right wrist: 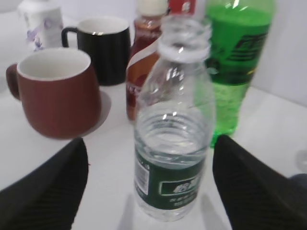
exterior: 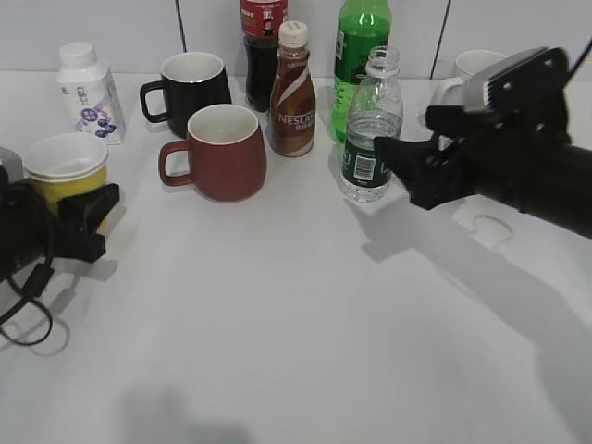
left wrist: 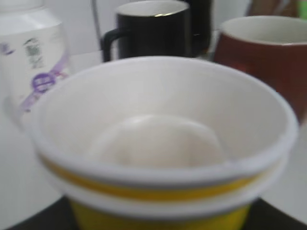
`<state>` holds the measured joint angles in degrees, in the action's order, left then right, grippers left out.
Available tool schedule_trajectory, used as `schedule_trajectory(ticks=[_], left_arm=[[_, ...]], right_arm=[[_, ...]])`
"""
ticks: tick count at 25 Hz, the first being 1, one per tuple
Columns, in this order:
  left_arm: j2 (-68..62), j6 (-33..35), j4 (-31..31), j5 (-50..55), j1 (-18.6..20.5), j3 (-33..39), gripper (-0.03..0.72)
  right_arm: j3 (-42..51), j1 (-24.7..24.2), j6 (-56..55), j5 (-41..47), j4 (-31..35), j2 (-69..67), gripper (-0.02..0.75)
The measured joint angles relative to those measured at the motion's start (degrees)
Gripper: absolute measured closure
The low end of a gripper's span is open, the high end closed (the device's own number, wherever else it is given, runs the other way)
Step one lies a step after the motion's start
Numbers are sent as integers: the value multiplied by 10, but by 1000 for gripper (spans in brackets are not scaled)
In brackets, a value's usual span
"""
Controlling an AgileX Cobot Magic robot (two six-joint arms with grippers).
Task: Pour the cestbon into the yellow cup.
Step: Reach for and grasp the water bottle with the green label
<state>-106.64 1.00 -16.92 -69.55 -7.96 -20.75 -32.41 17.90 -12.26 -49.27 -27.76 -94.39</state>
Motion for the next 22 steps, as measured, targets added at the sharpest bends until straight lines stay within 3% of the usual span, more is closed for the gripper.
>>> schedule_trajectory(ticks=[10,22], left_arm=[[25,-17,-131,-1,0,14,318],[25,-59,-189,-1,0,14,318]], right_arm=[[-88,0,-19,1,-19,-110,128],[-174,0,-34,0,-35,-191,128]])
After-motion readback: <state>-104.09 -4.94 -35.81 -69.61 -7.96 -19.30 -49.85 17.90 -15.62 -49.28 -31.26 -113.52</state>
